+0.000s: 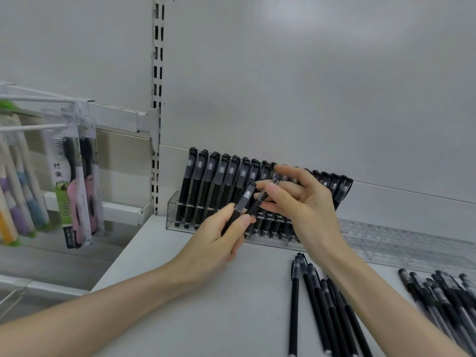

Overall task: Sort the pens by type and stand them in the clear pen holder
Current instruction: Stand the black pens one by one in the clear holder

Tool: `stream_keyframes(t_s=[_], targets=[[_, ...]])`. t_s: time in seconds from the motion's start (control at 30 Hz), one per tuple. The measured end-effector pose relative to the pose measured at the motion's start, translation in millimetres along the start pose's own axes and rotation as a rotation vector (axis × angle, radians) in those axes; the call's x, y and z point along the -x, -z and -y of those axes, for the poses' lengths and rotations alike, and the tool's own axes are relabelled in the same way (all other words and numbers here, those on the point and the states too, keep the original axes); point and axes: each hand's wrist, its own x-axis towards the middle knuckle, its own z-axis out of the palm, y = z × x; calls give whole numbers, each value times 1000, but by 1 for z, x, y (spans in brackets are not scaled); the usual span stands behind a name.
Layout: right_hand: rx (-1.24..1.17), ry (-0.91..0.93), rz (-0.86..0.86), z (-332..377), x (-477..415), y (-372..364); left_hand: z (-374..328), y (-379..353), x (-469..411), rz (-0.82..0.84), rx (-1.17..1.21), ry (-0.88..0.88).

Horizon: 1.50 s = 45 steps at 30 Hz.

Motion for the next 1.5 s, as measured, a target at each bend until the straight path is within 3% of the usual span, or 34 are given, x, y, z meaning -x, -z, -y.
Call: stream_keyframes(t_s=[0.17,0.43,0.6,1.23,1.4,1.5], targets=[[35,4,20,-1,5,-3,-2,-3,3,38,-5,-14],[288,288,-255,17,-14,21,6,5,-2,-147,-127,22],[343,348,-269,7,-19,21,3,1,0,-97,-158,-95],[686,229,-30,-3,-28,23,7,3,-3,-113,-131,-64],[759,221,-71,-9,-23,23,7,3,-2,-106,-111,-51],[632,222,-129,-4,-12,20,7,3,-2,-87,-93,-61]])
